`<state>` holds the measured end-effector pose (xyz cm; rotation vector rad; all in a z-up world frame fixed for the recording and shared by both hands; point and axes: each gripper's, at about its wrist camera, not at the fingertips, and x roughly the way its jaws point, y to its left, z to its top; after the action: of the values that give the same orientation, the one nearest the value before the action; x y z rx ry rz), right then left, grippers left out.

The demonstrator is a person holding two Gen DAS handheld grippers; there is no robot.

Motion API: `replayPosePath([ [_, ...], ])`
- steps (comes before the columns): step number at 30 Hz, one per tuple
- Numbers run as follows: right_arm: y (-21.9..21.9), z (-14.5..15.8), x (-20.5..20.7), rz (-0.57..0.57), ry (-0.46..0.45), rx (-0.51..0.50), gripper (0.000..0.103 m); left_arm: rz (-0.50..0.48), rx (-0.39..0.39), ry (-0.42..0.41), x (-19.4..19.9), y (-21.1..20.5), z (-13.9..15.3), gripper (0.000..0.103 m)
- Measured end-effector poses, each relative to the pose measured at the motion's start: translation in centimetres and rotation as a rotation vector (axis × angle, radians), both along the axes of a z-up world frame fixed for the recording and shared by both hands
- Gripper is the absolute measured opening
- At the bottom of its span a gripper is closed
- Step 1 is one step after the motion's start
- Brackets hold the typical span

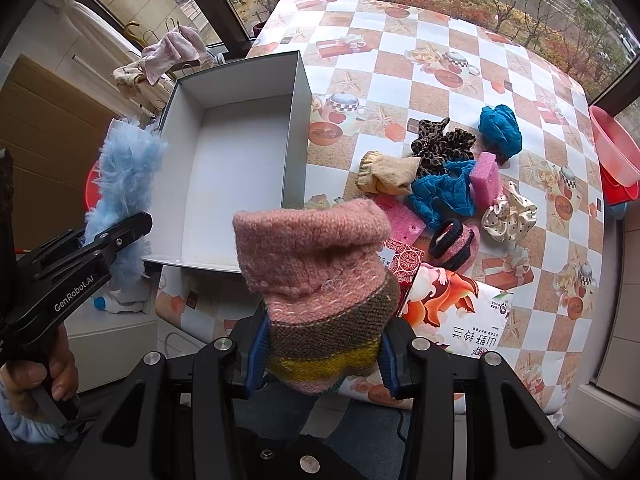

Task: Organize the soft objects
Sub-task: 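Lift the scarf and knit hat with both tools and carry them over the white box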

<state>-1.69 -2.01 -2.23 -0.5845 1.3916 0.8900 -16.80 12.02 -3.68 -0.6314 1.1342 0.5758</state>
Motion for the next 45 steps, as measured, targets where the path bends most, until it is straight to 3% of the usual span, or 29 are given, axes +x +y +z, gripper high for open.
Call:
replayPosePath([
  [11,4.5,-1.6,-0.8,0.080,0.041,-0.012,0.046,0.062,-0.016,0.062,-0.8,2.3,-2.5,0.028],
  [24,10.5,-5.4,-2.4,0.128,0.160,-0.034,0.046,0.078,-0.048,0.141,-0.2,3.0,-6.1,0.028],
  [41,11.8,-7.3,-2.9,0.122,0.190,-0.062,0.046,0.097,-0.062,0.177,-0.2,3.6,-7.3,0.028],
  [45,11.8,-7.4,-2.9,0.123,0.192,-0.064,0.047,0.106,-0.048,0.171,-0.2,3.5,-7.1,0.035],
])
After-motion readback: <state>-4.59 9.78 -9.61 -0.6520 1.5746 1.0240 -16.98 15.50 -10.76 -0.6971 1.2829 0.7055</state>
